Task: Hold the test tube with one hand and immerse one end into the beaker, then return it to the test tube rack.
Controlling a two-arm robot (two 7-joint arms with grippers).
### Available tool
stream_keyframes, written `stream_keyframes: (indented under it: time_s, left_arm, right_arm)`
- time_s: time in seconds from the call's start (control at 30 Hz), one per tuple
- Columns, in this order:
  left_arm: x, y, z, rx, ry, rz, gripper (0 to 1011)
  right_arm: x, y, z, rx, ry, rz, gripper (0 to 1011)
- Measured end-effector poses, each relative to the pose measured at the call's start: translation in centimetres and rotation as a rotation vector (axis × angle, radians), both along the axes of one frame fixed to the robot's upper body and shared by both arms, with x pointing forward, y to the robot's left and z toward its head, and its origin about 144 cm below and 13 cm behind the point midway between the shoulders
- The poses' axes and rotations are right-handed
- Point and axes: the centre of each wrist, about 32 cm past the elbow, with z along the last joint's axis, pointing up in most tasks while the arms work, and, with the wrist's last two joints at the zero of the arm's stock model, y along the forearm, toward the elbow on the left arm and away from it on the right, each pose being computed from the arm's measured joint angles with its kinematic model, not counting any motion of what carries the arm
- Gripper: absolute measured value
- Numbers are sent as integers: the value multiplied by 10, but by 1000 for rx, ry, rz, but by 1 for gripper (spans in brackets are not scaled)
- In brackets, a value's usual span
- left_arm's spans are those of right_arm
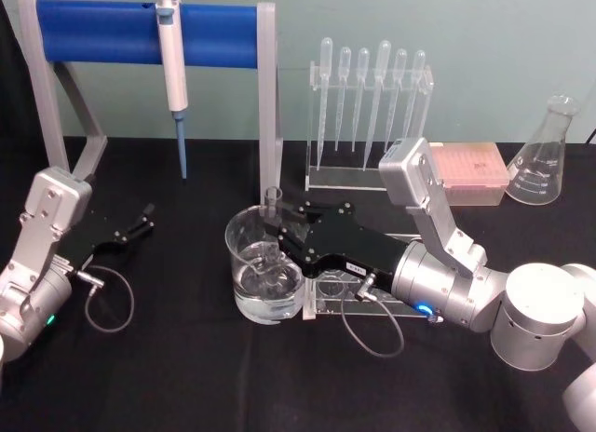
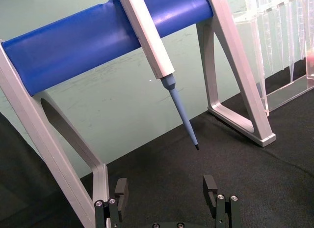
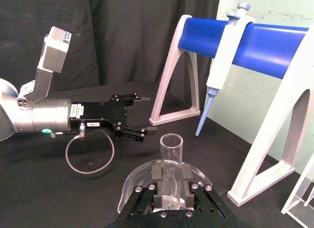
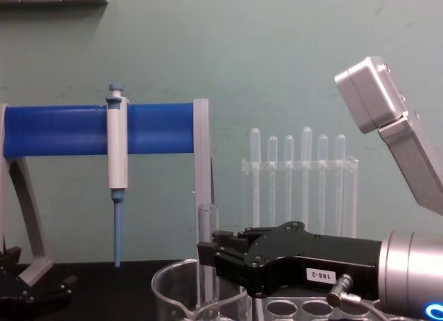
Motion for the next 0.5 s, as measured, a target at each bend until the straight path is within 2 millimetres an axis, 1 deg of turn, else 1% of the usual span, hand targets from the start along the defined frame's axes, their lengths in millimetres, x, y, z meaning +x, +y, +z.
stream_keyframes:
  time_s: [0.5]
  left_arm:
    - [0,0,0,0,0,0,1000]
  right_arm:
    - [0,0,0,0,0,0,241]
